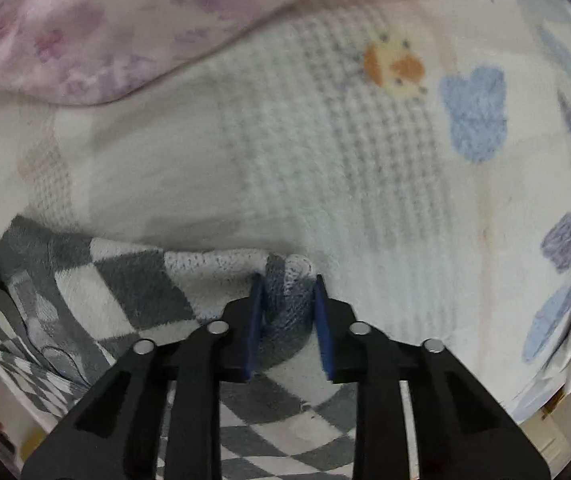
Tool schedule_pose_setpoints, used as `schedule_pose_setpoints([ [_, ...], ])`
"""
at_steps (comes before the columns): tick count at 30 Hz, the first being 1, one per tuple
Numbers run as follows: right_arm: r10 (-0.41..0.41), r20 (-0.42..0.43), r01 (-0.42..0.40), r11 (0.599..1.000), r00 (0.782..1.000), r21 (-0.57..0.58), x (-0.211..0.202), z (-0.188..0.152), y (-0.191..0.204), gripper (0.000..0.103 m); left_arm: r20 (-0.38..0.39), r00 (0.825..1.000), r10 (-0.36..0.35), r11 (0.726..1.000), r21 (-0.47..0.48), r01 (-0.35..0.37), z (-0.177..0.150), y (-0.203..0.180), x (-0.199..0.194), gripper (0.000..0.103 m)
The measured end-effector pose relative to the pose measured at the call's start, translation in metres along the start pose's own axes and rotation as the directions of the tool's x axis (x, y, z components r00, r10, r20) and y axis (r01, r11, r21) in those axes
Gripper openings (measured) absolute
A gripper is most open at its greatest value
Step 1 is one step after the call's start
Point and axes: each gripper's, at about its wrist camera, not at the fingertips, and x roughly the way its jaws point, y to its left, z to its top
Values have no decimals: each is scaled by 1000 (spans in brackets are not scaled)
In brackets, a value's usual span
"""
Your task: Fold large clothes
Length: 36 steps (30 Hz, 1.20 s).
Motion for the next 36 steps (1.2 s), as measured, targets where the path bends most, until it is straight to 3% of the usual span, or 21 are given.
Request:
schedule_pose_setpoints([
  [2,-25,38,25,1000,999,-15,-12,-7,4,17,11,1000,11,1000,-8,-11,-2,-3,-6,22],
  [8,-3,141,3,1000,990,1,-68,-42,-1,16,58,998,27,999,37,-29,-20,-19,-38,22],
  [17,-15,284,16,1000,959,-1,-138,-125,-2,15,159,987,14,996,86,-28,-68,-42,-104,21],
  [18,-11,298,12,1000,954,-4,-144,-134,-3,15,176,984,12,995,94,-28,-76,-41,-116,18],
  [19,-14,314,17,1000,949,-9,-150,-143,-3,15,201,979,32,993,102,-53,-84,-41,-125,5],
  [21,-7,331,14,1000,944,-18,-154,-160,-2,15,240,968,68,990,105,-95,-97,-38,-140,0],
  [25,32,369,-23,999,929,-28,-169,-205,1,14,267,964,-12,997,78,-9,-129,-25,-168,0],
  [27,25,376,-10,999,926,-43,-171,-222,9,14,257,967,6,993,108,-35,-143,-25,-167,0],
  [29,16,375,2,999,927,-47,-169,-232,14,14,230,973,-17,997,76,-1,-150,-18,-158,1],
  [31,20,364,-5,999,931,-43,-164,-237,16,14,207,975,-80,997,6,81,-154,-6,-147,21],
  [32,16,361,0,999,933,-44,-163,-239,17,14,195,976,-100,993,-44,110,-153,2,-138,63],
  [33,6,361,14,999,933,-52,-162,-239,18,14,194,975,-110,989,-79,127,-151,7,-130,83],
  [36,-6,372,37,996,928,-79,-161,-238,22,14,195,967,-162,974,-124,189,-144,18,-111,83],
])
